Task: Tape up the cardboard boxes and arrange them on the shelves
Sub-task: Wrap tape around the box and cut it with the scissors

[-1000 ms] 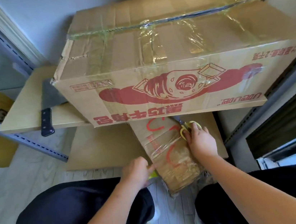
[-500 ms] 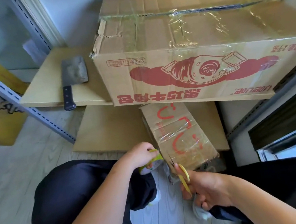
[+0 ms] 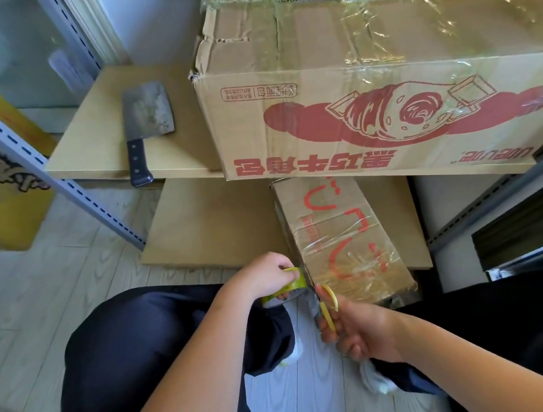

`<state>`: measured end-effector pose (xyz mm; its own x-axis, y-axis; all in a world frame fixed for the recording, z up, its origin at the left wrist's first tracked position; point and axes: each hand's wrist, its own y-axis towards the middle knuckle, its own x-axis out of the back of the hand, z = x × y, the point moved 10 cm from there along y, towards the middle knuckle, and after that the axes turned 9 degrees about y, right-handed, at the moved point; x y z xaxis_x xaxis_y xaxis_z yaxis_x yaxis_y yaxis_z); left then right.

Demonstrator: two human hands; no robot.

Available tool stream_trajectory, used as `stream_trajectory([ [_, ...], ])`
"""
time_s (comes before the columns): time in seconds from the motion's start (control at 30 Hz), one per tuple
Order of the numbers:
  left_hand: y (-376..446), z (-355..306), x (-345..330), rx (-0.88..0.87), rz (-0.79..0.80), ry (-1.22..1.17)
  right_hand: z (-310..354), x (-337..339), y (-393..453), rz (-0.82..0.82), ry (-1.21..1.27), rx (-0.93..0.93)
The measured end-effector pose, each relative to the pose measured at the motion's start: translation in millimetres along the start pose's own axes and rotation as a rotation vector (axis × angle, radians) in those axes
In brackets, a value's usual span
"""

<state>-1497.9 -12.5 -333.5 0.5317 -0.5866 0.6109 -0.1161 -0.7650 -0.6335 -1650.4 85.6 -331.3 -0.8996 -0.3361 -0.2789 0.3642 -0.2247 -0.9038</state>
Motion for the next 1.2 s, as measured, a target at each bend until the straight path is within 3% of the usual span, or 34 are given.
stream_trajectory([
  [0.3,10,6,-11,0.043,0.093,0.068,-3,3,16,-0.188,0.011,0.059],
  [0.47,11,-1,-15,0.009,0.176,0.195,-11,1,20,-0.191,0.008,0.077],
  [0.63,9,-4,-25,0.006,0.228,0.123,-14,3,18,-0.201,-0.004,0.102],
  [0.87,10,-17,-13,-0.037,0.111,0.184,-11,1,13,-0.211,0.08,0.133],
  [1.03,18,-31,11,-0.12,0.059,0.134,-15,3,-23,-0.213,0.035,0.014],
  [1.1,21,-30,15,-0.101,0.034,0.103,1,19,-39,-0.361,-0.019,0.164],
  [1.2,29,-33,5,-0.078,0.019,-0.036,63,57,-58,-0.751,-0.324,0.546],
])
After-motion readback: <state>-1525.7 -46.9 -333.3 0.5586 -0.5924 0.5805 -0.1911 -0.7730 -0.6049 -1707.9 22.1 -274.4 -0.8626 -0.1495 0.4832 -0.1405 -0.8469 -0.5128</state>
